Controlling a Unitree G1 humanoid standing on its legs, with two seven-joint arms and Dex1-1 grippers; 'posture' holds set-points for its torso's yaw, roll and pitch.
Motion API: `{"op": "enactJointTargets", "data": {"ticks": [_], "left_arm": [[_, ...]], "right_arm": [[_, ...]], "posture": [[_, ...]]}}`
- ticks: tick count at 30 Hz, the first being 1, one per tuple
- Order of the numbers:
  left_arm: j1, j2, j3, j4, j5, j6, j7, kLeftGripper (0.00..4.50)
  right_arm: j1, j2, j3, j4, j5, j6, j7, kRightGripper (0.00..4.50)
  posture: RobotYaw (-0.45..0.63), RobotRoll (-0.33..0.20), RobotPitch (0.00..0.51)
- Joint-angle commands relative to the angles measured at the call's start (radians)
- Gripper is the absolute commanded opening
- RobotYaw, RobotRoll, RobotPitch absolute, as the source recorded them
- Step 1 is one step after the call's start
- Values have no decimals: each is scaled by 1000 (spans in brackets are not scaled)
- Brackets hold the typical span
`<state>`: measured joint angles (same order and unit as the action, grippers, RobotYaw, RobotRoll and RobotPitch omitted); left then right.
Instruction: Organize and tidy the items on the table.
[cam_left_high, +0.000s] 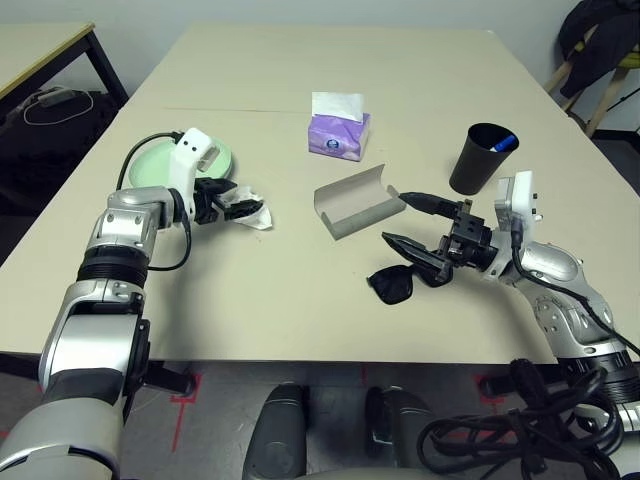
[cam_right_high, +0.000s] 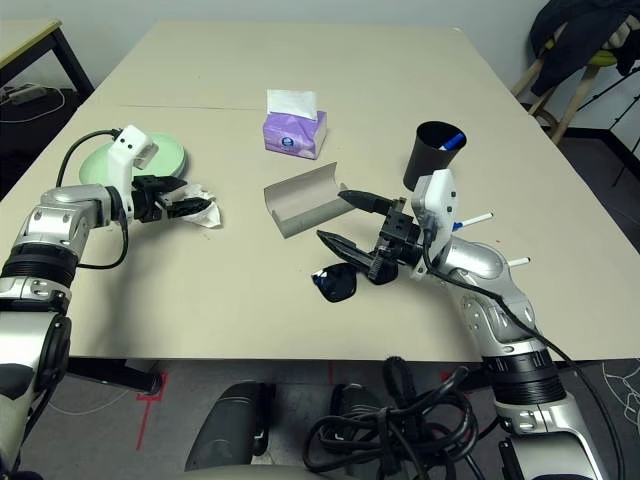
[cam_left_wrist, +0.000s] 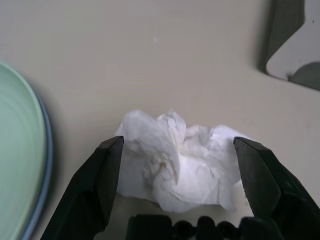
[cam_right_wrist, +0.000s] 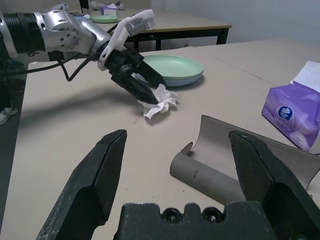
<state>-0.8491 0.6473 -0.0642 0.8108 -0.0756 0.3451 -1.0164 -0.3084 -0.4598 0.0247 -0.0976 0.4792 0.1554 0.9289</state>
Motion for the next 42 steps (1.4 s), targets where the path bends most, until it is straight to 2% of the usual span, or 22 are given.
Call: {"op": "enactJointTargets", "data": {"ticks": [1,4,7,9,14,17,23,25,28,35,42], "left_arm": [[18,0,-33,22,34,21,-13,4441],[21,0,-41,31,47,25,-11,4441],[15,-3,-36,43,52,30,9,3841],[6,-8,-23,45,46,36,22,3179],[-10,-21,8,20,20,58,34,1076],[-9,-24,23,-18,6,79,28,24],[-17,-26,83,-137,-73,191,21,24],[-43,-35,132,-164,-116,238,49,24],[-88,-46,187,-146,-137,234,125,24],[-264,-63,323,167,-75,-51,676,24],[-305,-60,315,333,-32,-180,836,24]], "right_arm": [[3,-4,-11,-14,-8,-6,-2,4500],[4,-3,-12,-10,-12,-15,0,4500],[12,0,-16,-8,-17,-29,-1,4500],[19,0,-17,-8,-18,-36,-1,4500],[29,2,-15,-7,-20,-48,-4,4500],[32,4,-14,-2,-21,-53,-4,4500],[27,8,-10,14,-26,-63,0,4500],[25,10,-9,19,-27,-66,3,4500],[21,13,-8,29,-28,-73,6,4500],[13,20,-7,50,-32,-90,14,4500],[15,18,-14,61,-33,-102,22,4500]], "posture": [[121,0,86],[117,0,86],[113,0,86],[111,0,85],[111,0,86],[113,0,87],[121,0,87],[127,0,86],[133,0,85],[137,0,86],[131,0,86]]}}
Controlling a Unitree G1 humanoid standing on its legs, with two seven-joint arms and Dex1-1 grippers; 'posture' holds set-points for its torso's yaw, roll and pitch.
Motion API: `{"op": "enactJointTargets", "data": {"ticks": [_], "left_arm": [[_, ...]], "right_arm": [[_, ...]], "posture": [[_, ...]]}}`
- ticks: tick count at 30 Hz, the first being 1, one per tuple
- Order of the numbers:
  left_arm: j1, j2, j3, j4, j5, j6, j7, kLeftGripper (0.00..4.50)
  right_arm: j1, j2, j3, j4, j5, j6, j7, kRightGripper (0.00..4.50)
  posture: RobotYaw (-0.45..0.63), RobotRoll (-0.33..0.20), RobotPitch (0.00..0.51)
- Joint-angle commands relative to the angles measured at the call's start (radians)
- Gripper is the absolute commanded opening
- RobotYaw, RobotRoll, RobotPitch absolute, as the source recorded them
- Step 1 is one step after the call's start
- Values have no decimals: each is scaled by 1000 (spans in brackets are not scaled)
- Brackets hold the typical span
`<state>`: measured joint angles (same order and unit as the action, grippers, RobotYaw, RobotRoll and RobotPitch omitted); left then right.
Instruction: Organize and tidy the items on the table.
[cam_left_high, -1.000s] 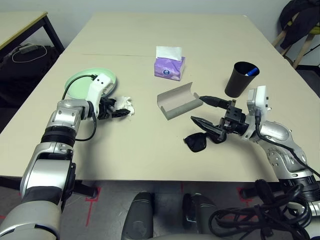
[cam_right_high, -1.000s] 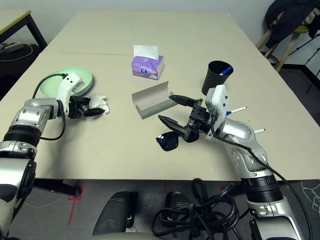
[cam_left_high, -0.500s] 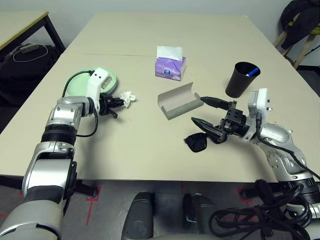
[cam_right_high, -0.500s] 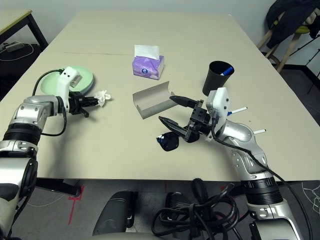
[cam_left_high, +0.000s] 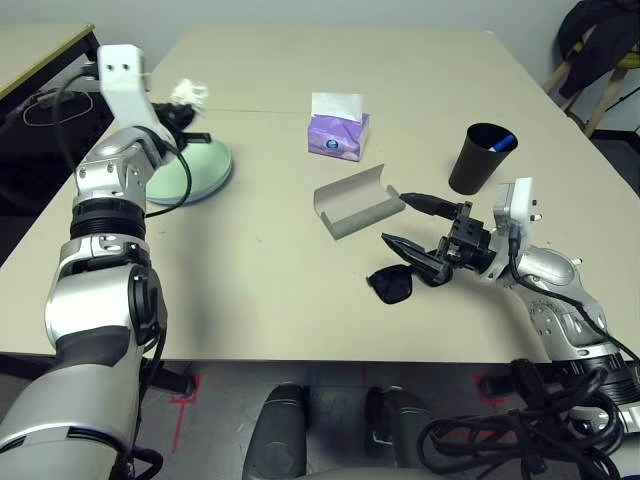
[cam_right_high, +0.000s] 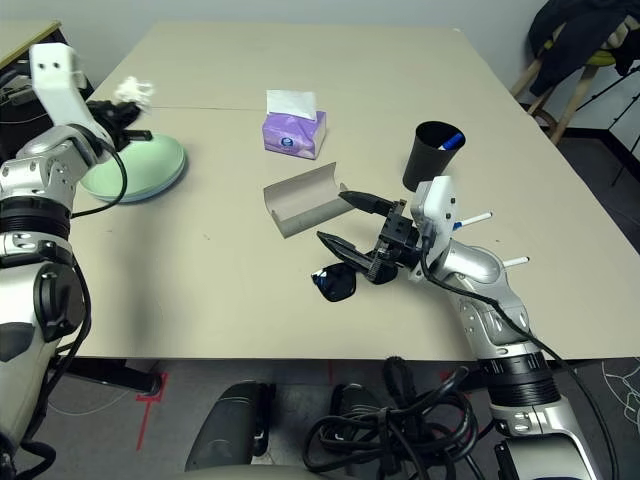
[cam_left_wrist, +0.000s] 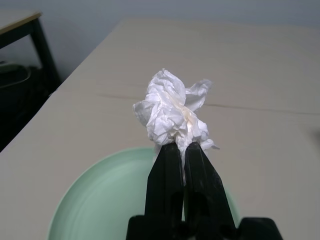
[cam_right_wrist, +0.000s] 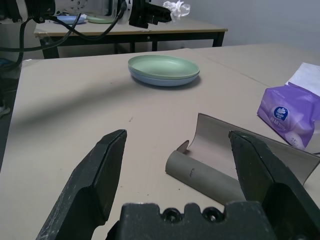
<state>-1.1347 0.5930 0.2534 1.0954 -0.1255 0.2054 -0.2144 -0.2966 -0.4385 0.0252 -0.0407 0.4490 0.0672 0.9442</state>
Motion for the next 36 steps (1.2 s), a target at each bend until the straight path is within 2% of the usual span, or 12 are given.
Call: {"op": "enactJointTargets", "data": {"ticks": [1,2,6,11,15,19,22,26,27,30,36], "left_arm": [[-20,-8,-5,63,21,-49,39,24],[-21,-10,-8,74,25,-54,41,24],[-20,-16,-19,102,39,-75,42,1021],[-21,-13,-26,116,45,-96,35,3054],[-20,-4,-36,116,54,-112,30,4470],[-19,5,-41,110,66,-146,35,4470],[-15,5,-63,74,68,-203,-67,4470],[26,-9,-81,-2,14,-216,-373,4470],[65,-16,-92,-64,-19,-214,-515,4470],[165,-27,-114,-220,-89,-165,-756,4470],[333,-30,-154,-441,-142,-131,-945,4470]], "right_arm": [[3,-2,-14,4,-3,-14,6,4500],[3,-2,-14,4,-3,-15,6,4500],[4,-1,-15,1,-4,-16,4,4500],[8,-3,-18,1,-4,-18,2,4500],[9,-3,-19,4,-4,-23,2,4500],[9,-3,-20,7,-9,-24,-5,4500],[7,3,-15,-4,-15,-8,-30,4500],[4,4,-7,-23,-21,24,-62,4500],[-5,-4,-2,-32,-16,48,-59,4500],[-37,-29,4,-53,-7,117,-54,4500],[-168,-130,79,-151,-54,362,-63,4500]], "posture": [[130,0,86],[130,0,86],[125,0,85],[122,0,83],[124,0,84],[126,0,89],[134,0,102],[141,0,114],[144,0,122],[156,0,135],[162,0,143]]}}
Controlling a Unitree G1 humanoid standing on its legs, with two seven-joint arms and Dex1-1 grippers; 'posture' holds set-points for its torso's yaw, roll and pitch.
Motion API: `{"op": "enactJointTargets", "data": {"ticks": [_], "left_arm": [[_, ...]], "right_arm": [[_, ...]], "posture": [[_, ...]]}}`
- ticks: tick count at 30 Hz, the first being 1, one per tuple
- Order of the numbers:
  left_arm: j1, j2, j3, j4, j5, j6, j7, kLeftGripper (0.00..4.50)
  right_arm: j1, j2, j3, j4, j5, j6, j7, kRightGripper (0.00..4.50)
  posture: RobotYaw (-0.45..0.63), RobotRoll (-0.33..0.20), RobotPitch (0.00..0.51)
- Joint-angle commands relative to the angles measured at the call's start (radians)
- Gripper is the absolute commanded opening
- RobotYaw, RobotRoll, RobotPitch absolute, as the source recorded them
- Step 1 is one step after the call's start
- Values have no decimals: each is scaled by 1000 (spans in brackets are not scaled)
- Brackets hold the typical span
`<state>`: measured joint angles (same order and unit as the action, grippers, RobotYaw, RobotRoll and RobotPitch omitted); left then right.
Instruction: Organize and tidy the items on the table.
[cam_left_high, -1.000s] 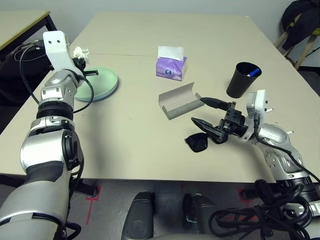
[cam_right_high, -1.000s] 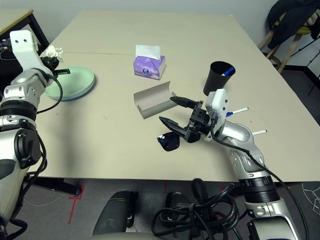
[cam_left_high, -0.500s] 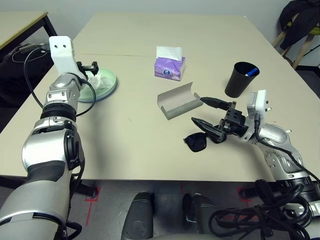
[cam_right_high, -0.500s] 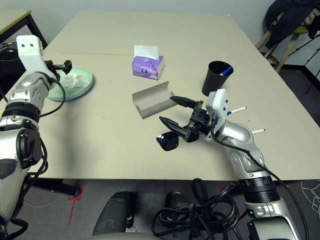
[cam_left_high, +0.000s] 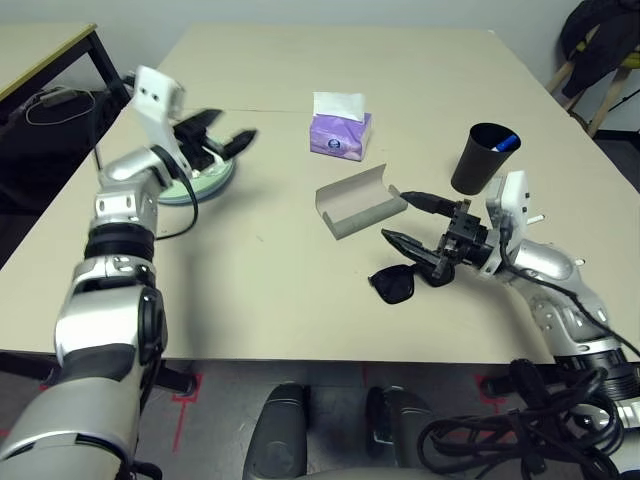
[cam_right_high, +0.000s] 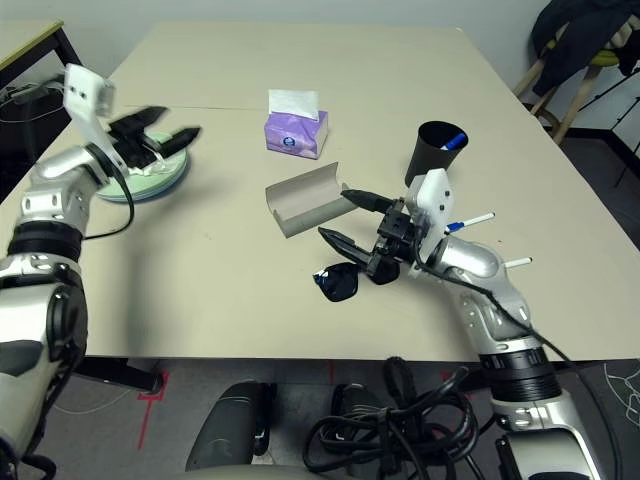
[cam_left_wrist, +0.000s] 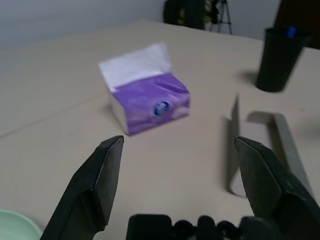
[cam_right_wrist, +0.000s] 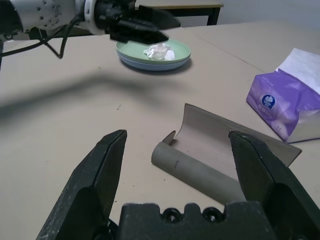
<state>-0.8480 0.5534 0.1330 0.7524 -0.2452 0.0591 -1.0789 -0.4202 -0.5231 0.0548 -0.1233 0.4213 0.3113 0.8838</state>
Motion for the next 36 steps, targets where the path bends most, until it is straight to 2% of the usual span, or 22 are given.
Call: {"op": "enactJointTargets", "data": {"ticks": [1,6,10,16,22,28,36], "left_arm": [[67,9,-38,-129,-30,23,-100,4470],[154,2,-60,-254,-60,25,-168,4470],[206,-11,-86,-326,-70,-5,-221,4470],[266,-23,-172,-409,-72,-40,-334,4470],[278,-16,-220,-393,-66,-37,-396,4470],[285,-13,-247,-382,-56,-52,-439,4470],[293,-8,-283,-389,-31,-80,-439,4470]], "right_arm": [[-69,-77,76,-92,-54,158,1,4500],[-159,-238,181,-216,-136,302,65,4500],[-208,-322,234,-239,-174,325,138,4500],[-262,-354,274,-211,-220,287,223,4500],[-279,-368,295,-205,-272,248,286,4500],[-330,-425,392,-207,-404,213,373,4500],[-382,-403,496,-201,-535,195,456,4500]], "posture": [[161,0,143],[151,0,146],[137,0,154],[116,0,177],[98,0,189],[70,0,188],[91,0,189]]}}
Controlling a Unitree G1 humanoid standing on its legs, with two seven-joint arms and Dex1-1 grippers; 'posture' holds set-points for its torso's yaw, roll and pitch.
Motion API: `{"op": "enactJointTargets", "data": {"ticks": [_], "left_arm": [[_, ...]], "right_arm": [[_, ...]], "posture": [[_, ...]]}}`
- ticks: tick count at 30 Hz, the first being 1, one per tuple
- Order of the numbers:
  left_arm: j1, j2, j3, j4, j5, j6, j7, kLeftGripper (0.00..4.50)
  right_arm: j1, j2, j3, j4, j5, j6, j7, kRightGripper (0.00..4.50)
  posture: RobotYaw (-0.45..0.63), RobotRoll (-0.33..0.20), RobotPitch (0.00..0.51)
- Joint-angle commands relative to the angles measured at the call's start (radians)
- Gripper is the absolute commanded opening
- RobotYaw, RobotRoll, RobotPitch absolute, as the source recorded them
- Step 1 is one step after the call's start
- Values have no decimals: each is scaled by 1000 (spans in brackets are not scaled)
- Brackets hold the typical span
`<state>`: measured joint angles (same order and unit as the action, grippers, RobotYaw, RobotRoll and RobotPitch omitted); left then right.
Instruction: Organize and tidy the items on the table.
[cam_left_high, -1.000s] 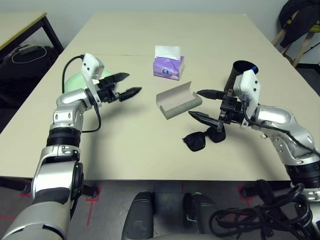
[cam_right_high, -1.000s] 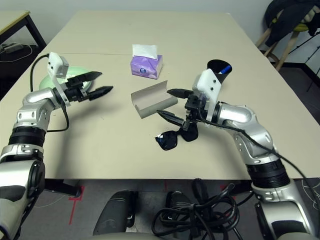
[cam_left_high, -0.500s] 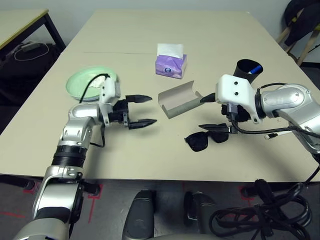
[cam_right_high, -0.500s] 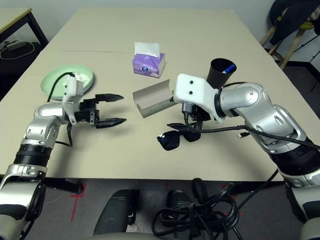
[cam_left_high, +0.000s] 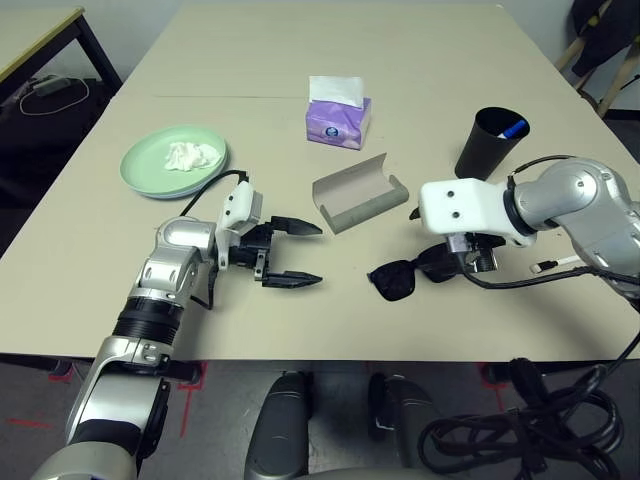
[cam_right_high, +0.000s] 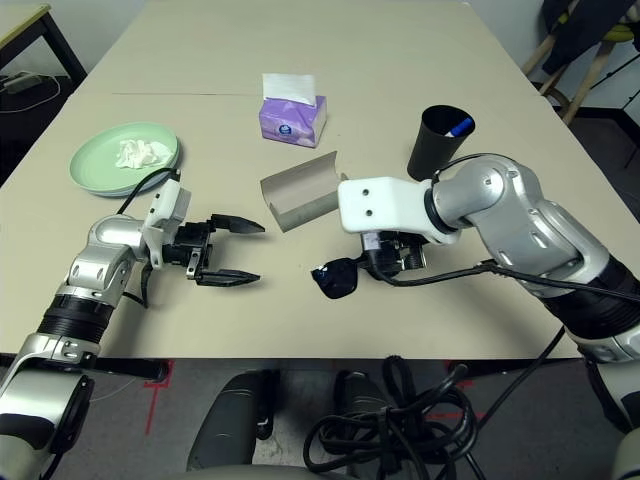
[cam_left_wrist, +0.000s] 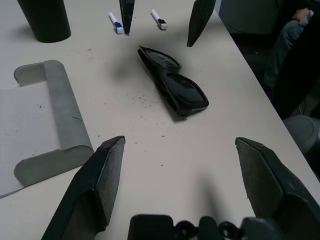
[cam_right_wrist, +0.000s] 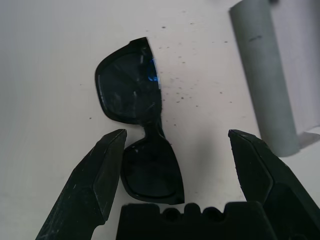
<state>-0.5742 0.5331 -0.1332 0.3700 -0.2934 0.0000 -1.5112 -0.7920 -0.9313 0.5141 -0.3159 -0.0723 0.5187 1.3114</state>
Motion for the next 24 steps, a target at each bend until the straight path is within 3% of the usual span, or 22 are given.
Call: {"op": "enactJointTargets", "data": {"ticks": [1,6,12,24], "left_arm": [[21,12,-17,-10,17,-24,-5,4470],[27,6,-15,-20,21,-70,10,4470],[41,2,-23,-33,22,-96,21,4470],[43,-1,-27,-45,26,-95,41,4470]], "right_arm": [[-15,11,50,-6,-60,-9,34,4500],[-61,65,115,14,-139,33,78,4500],[-150,128,143,12,-157,130,152,4500],[-184,124,187,68,-206,112,232,4500]], "posture": [[93,0,189],[102,0,194],[113,0,197],[123,0,194]]}}
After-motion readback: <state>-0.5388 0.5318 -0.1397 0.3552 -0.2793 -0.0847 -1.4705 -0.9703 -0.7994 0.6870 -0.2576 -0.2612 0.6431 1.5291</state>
